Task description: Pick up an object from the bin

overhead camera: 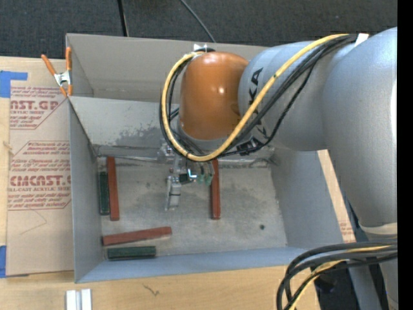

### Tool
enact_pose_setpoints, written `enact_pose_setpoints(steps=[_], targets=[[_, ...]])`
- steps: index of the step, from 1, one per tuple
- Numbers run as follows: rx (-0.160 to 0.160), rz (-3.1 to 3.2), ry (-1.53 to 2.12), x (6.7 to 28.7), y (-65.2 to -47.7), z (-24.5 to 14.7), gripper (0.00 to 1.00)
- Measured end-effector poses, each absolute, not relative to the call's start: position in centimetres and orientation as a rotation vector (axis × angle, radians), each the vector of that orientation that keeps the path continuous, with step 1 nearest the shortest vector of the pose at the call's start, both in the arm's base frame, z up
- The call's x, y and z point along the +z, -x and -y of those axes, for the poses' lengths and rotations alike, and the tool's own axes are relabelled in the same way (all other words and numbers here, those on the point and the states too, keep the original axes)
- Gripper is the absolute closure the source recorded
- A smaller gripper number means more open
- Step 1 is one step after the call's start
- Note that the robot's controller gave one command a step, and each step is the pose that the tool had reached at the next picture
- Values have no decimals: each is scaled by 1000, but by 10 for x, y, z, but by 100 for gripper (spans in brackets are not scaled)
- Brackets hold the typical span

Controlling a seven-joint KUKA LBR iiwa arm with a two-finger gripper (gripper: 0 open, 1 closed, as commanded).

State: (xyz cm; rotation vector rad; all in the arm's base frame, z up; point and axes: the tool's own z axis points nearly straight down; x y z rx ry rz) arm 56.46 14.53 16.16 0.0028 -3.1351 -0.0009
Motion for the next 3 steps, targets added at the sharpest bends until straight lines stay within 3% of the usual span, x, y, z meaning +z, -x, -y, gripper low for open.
enact_pose_setpoints(steps=[1, 2, 3], targets=[[-3, 3143, -1, 166, -567, -145, 0], [-4, 3152, -51, 130, -548, -156, 0], [-3, 3146, -72, 114, -539, -161, 0]])
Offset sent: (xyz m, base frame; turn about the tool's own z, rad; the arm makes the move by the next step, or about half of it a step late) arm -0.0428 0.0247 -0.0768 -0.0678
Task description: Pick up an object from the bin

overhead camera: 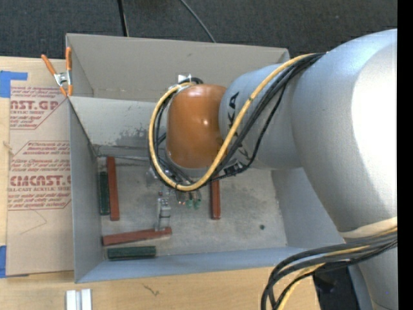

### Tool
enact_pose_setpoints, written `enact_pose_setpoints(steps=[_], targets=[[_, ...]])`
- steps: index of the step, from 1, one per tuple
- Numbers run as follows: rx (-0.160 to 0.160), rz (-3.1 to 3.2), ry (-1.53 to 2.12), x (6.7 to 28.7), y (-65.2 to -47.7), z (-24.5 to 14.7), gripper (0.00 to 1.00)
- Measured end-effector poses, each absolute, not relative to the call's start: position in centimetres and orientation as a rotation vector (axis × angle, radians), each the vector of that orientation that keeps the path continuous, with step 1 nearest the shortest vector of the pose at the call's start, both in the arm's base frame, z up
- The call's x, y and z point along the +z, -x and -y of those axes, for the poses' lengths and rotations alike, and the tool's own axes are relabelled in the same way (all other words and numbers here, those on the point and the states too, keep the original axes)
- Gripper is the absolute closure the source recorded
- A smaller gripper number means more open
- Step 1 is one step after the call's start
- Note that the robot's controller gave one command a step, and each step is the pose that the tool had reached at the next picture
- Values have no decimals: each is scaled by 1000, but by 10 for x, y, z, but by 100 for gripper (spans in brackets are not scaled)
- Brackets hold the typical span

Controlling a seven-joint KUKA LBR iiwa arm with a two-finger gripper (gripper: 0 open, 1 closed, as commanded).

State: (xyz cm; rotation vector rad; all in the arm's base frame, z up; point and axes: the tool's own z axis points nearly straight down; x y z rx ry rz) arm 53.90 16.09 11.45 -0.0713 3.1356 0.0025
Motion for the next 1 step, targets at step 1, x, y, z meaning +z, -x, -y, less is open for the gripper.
enact_pose_setpoints(steps=[1], targets=[[-1, -3140, 181, 99, -538, -180, 0]])
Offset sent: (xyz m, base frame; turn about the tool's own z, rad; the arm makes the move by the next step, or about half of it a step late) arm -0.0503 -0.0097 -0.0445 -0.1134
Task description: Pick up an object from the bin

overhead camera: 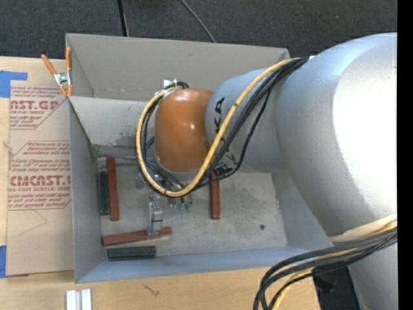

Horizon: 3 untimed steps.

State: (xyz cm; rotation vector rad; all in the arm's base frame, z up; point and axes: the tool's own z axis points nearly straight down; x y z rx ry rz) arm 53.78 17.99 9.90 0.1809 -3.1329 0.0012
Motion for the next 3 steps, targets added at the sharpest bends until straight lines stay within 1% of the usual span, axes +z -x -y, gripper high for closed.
enact_pose_setpoints(steps=[1, 2, 3], targets=[[-3, 3134, -263, 77, -499, -160, 0], [-1, 3040, -802, 69, -486, -160, 100], [-2, 3035, -822, 70, -489, -161, 100]])
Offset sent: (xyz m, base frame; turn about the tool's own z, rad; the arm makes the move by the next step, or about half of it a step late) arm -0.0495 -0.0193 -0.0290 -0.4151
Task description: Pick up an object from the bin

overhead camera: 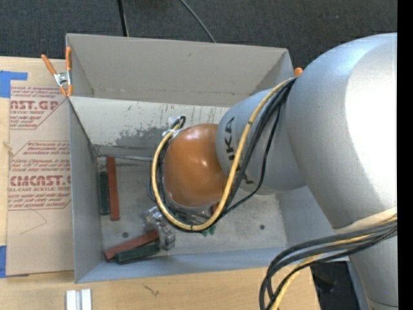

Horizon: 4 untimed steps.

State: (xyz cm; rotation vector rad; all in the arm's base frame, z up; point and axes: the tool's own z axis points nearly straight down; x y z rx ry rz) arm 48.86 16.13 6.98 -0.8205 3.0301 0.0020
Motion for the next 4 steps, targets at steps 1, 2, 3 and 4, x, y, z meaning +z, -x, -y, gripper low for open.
enact_pose_setpoints(steps=[1, 2, 3, 4], targets=[[2, -3026, 832, 188, -497, -145, 100], [3, -3028, 833, 188, -496, -145, 100], [3, -3028, 836, 188, -497, -145, 100], [1, -3005, 914, 231, -511, -153, 100]])
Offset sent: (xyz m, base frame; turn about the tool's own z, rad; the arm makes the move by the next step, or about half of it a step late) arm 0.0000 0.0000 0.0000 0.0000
